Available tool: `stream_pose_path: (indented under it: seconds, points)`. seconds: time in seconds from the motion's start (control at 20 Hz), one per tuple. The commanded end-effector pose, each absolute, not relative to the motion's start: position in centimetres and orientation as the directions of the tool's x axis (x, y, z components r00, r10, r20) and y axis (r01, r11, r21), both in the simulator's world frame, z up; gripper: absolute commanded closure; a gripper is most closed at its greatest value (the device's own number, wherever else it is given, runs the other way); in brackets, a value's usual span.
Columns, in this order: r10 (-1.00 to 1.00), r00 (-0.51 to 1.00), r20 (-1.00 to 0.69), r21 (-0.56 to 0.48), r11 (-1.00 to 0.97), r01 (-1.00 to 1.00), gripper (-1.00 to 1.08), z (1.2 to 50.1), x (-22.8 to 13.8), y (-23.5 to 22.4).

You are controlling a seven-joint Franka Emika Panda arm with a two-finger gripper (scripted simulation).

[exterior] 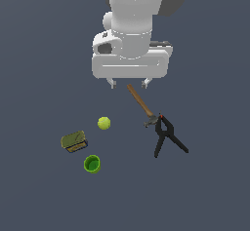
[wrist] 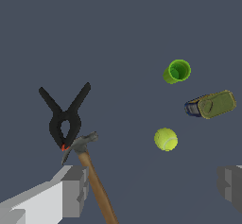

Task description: Pick up a designated object from a clutter of objects.

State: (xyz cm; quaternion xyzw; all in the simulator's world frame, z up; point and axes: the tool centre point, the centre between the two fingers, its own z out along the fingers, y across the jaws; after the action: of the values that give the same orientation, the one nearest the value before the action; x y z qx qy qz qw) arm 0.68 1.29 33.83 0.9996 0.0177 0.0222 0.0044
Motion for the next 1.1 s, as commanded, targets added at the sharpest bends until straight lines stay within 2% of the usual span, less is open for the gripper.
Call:
stream_pose_path:
  seconds: [0.0,0.7,1.05]
  points:
    - [0.036,0.998,0.044,0.01,-0.999,0.035,-0.92,33.8,0.7,1.3]
    - [0.044,0.998,0.036,-0.008,-0.999,0.044,-0.92,32.7,0.5,1.3]
    - [0.052,0.998,0.032,-0.011,-0.999,0.053,-0.92,29.9,0.8,-0.1]
